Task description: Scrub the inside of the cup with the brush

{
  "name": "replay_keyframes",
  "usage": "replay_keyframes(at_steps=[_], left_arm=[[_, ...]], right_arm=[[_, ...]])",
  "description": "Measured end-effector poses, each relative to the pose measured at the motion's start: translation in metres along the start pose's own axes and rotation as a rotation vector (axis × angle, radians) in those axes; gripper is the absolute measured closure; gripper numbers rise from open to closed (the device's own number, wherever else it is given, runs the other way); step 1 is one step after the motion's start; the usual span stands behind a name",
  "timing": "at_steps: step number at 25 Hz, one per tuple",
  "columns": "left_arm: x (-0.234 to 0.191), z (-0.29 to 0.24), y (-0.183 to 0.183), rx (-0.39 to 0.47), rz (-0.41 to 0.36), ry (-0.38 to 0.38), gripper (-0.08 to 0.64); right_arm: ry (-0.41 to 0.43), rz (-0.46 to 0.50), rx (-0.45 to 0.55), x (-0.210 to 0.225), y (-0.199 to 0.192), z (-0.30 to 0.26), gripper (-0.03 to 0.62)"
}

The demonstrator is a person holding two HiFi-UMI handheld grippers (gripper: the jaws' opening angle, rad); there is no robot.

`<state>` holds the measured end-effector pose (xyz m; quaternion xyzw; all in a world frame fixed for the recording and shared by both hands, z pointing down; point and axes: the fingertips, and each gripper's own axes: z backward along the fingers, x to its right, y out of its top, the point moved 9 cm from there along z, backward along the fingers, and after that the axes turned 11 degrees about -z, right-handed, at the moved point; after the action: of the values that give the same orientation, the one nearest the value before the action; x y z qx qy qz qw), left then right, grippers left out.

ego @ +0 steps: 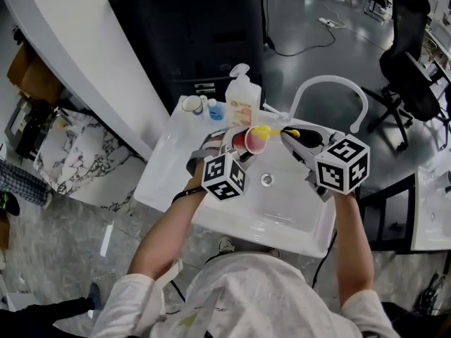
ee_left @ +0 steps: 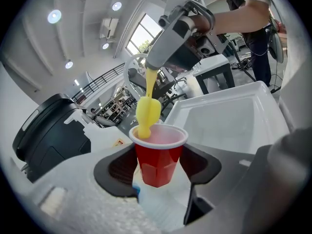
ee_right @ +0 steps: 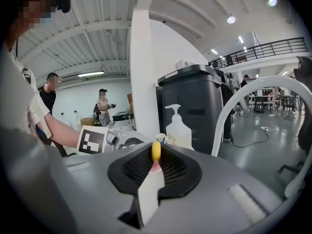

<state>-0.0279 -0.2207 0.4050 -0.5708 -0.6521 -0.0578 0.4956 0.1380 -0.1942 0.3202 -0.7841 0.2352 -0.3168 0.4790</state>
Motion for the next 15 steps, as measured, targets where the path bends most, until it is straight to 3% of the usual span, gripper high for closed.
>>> replay_keyframes(at_steps=[15], left_arm=[[-0.014,0.004,-0.007,-0.002,0.044,0.053,0.285]], right_arm=[[-0.002,-0.021,-0.031,0.000,-0.019,-0.004,0.557]])
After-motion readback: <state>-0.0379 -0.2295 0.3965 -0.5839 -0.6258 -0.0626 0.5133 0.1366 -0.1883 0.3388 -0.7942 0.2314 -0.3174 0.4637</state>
